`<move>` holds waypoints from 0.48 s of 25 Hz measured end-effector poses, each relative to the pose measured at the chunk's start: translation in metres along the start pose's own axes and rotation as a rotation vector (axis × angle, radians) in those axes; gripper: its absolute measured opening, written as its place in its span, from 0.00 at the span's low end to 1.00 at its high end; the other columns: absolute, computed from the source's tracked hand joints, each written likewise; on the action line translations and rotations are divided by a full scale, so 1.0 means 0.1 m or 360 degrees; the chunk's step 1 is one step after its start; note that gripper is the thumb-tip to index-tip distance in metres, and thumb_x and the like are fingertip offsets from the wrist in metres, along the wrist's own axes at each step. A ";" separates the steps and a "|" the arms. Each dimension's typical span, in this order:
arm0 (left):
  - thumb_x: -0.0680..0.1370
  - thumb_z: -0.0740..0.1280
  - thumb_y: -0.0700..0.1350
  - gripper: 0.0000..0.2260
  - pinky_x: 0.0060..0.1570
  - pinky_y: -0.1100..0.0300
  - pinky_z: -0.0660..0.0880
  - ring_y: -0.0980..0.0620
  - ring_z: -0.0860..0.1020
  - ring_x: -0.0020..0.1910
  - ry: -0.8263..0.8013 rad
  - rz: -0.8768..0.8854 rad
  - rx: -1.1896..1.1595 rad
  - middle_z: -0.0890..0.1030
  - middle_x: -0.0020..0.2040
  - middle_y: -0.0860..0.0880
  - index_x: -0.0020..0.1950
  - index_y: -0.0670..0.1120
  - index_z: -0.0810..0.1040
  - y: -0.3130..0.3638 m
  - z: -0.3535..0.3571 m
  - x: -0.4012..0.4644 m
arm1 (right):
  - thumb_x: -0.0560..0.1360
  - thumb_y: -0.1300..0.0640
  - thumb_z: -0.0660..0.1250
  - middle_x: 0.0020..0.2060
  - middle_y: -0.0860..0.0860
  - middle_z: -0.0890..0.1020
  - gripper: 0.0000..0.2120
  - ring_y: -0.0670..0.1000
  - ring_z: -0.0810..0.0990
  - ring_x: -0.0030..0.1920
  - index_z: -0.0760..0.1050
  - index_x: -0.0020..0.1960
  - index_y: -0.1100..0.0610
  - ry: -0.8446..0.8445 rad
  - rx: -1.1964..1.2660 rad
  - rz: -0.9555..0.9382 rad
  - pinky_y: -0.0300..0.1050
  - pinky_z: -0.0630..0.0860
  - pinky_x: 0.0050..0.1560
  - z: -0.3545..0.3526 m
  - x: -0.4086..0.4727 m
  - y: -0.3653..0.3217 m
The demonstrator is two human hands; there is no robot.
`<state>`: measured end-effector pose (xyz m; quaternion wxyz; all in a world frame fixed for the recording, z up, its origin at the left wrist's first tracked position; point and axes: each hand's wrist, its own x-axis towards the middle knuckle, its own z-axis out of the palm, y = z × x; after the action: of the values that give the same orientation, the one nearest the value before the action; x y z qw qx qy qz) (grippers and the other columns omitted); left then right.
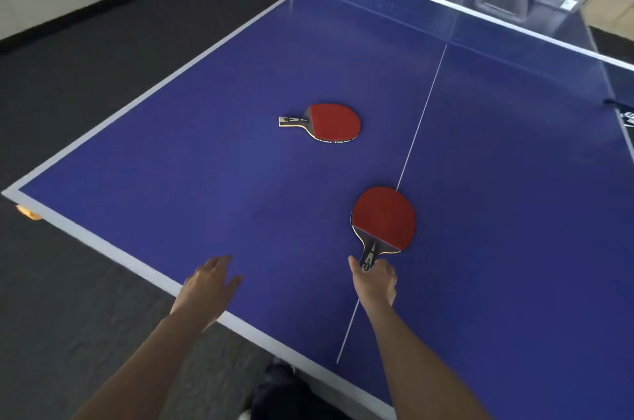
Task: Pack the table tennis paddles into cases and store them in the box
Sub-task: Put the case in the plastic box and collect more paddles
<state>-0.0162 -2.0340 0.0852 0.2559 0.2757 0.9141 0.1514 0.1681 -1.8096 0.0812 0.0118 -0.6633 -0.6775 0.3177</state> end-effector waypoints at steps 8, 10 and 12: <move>0.80 0.63 0.50 0.23 0.63 0.49 0.71 0.44 0.73 0.66 0.0005 0.0135 -0.0083 0.71 0.70 0.46 0.73 0.45 0.66 0.27 -0.25 0.87 | 0.70 0.49 0.68 0.38 0.51 0.77 0.16 0.52 0.75 0.37 0.72 0.50 0.59 0.0006 0.0158 0.0328 0.45 0.72 0.37 0.06 0.29 -0.19; 0.80 0.63 0.49 0.23 0.61 0.48 0.72 0.44 0.72 0.66 0.0009 0.0202 -0.0106 0.70 0.70 0.46 0.74 0.45 0.65 0.40 -0.35 1.15 | 0.69 0.49 0.67 0.34 0.50 0.77 0.12 0.50 0.75 0.34 0.73 0.44 0.58 0.0028 0.0225 0.0349 0.42 0.70 0.33 0.10 0.29 -0.29; 0.79 0.65 0.48 0.24 0.61 0.47 0.72 0.44 0.71 0.66 0.0034 0.0288 -0.0108 0.69 0.70 0.46 0.74 0.44 0.65 0.54 -0.47 1.54 | 0.69 0.52 0.66 0.31 0.50 0.77 0.09 0.49 0.74 0.31 0.73 0.39 0.58 0.0101 0.0428 0.0378 0.40 0.66 0.28 0.16 0.27 -0.42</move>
<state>-0.1292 -1.9074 0.0872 0.2407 0.3467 0.8825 0.2076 0.1206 -1.7884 0.0763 0.0842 -0.7407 -0.5451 0.3836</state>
